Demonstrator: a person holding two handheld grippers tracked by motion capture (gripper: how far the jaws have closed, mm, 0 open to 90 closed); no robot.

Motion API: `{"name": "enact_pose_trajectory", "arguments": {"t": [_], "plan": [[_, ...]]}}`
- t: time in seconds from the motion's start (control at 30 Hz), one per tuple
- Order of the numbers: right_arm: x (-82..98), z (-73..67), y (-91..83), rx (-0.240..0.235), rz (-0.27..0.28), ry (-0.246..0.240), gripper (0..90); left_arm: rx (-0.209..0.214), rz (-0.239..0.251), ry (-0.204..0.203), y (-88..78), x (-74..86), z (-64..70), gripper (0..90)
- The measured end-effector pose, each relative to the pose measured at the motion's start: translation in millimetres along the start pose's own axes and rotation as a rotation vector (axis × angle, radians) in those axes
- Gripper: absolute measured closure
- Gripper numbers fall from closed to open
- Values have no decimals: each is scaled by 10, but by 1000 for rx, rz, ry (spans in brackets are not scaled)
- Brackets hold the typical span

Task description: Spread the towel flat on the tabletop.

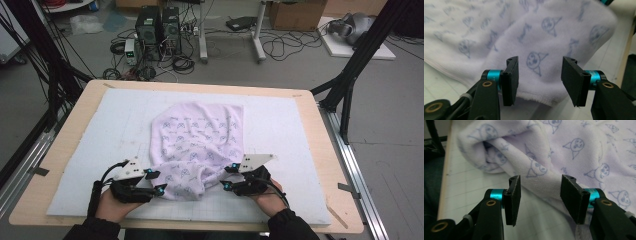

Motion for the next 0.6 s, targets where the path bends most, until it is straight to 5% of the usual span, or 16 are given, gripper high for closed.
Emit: {"name": "enact_pose_trajectory", "arguments": {"t": [0.13, 0.27, 0.33, 0.43, 0.6], "plan": [[14, 58, 149, 15, -34, 0, 559, 33, -93, 39, 216, 99, 46, 588], [65, 63, 289, 22, -76, -14, 728, 58, -77, 64, 267, 57, 105, 806], [60, 44, 280, 5, -84, -14, 834, 57, -74, 65, 259, 53, 115, 841], [62, 20, 221, -28, -93, 2, 856, 55, -68, 60, 188, 58, 99, 859], [3, -79, -75, -50, -39, 0, 859, 32, 10, 51, -57, -62, 94, 869]]}}
Point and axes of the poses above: each handheld gripper's, and its own axes: y roughly forward along the jaws, x roughly out of its underside, z roughly to its right, the point moved 7 cm from there along y, roughly forward along the jaws, and after that the axes turned 7 degrees about y, right-handed, at the moved point
